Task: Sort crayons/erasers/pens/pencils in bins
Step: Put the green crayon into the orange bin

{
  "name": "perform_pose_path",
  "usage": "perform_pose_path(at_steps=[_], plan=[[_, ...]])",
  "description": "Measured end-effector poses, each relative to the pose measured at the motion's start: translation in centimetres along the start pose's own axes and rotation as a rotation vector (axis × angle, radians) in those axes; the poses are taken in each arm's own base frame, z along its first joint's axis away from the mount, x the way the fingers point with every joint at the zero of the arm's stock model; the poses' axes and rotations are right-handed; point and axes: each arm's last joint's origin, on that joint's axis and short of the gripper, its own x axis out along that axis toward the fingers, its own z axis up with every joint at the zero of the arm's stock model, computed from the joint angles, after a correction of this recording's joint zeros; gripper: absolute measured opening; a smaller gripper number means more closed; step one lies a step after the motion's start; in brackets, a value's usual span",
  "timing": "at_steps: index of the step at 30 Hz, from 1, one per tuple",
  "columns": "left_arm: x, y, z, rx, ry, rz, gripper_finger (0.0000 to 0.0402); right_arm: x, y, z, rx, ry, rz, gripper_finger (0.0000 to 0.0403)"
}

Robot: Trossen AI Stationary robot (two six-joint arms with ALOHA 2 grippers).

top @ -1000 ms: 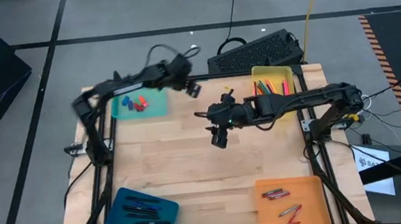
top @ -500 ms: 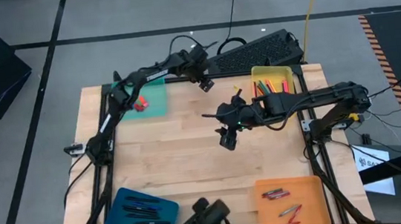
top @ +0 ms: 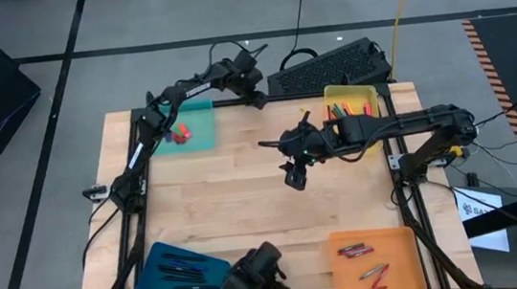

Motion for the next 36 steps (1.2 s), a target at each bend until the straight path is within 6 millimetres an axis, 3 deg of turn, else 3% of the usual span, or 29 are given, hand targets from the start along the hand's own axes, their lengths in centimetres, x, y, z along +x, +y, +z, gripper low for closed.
perform_pose_path(at_steps=[5, 13, 18, 31, 36], plan=[[0.0, -0.8, -0.3, 0.093, 0.031, -0.013, 0.0230, 0.1, -0.5, 0.2, -0.011, -0.001, -0.010, 0.0201], [-0.4, -4.1, -0.7, 0.358, 0.087, 0.018, 0.0230, 1.3, -0.7, -1.1, -0.007, 0.068, 0.025, 0.0201], [-0.5, -3.8, -0.6, 0.410, 0.091, 0.140, 0.0229, 2.5, -0.8, -2.2, 0.008, 0.106, 0.035, 0.0201], [0.6, -2.7, -1.1, 0.371, 0.082, 0.176, 0.0229, 2.8, -0.7, -2.7, 0.047, 0.144, 0.098, 0.0201], [0.7, -2.7, -0.9, 0.449, 0.068, 0.160, 0.0229, 2.7, -0.5, -2.8, 0.086, 0.170, 0.147, 0.0201]])
